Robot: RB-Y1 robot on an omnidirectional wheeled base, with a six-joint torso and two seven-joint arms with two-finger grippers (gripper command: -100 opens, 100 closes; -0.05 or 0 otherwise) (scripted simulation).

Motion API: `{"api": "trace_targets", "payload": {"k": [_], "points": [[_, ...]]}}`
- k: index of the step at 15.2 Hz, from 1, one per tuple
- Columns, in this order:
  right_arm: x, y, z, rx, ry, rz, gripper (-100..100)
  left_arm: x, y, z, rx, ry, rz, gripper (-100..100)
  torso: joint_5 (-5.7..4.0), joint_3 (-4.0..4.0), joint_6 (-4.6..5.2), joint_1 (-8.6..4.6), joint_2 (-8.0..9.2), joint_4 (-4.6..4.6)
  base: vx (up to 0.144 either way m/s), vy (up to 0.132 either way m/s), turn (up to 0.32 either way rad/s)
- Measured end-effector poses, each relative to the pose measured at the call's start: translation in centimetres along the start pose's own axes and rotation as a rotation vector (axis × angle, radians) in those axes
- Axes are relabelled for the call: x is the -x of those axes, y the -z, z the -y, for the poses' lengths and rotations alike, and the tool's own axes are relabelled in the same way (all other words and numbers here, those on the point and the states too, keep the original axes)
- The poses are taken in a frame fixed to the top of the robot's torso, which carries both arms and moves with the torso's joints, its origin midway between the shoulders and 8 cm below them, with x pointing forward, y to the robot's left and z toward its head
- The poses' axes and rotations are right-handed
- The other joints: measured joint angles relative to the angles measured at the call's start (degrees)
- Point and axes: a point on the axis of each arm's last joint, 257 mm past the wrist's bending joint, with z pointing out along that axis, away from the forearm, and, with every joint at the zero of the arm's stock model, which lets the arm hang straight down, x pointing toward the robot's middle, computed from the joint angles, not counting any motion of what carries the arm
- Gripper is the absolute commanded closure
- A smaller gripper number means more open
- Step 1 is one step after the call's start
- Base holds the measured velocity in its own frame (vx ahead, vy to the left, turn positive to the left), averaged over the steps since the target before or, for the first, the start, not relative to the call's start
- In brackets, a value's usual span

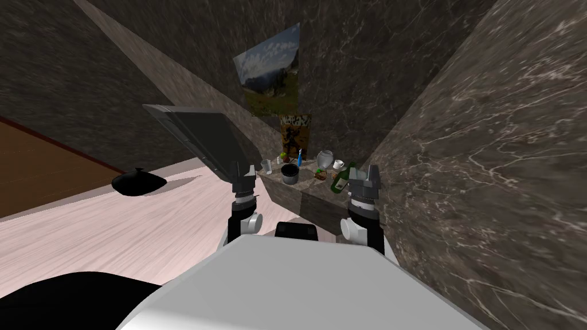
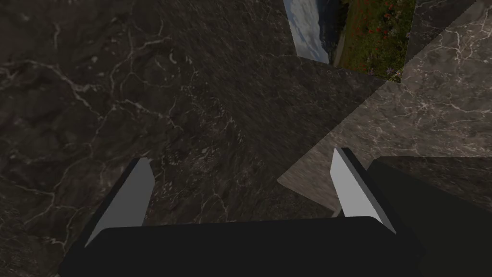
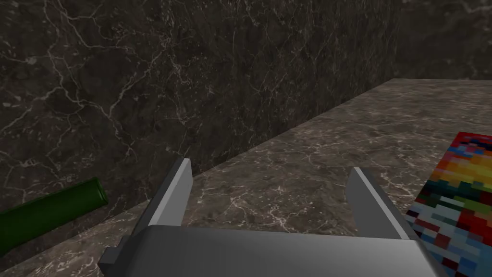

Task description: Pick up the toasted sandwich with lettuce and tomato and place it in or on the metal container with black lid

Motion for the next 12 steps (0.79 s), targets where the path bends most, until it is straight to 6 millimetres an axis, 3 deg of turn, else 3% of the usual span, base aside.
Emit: {"api": "trace_targets", "payload": {"k": [5,12], "points": [[-0.8,0.8,1.6,-0.045,0.076,-0.092,-100,0.0,0.0,0.0,0.0,0.0,0.0,0,0.03,-0.03,-0.01,0.16,-0.05,-0.01,0.011,0.042,0.046],[-1.2,3.4,6.1,-0.151,0.27,-0.258,-100,0.0,0.0,0.0,0.0,0.0,0.0,0,0.06,-0.03,-0.02,0.29,-0.05,-0.01,0.015,0.078,0.079]]}}
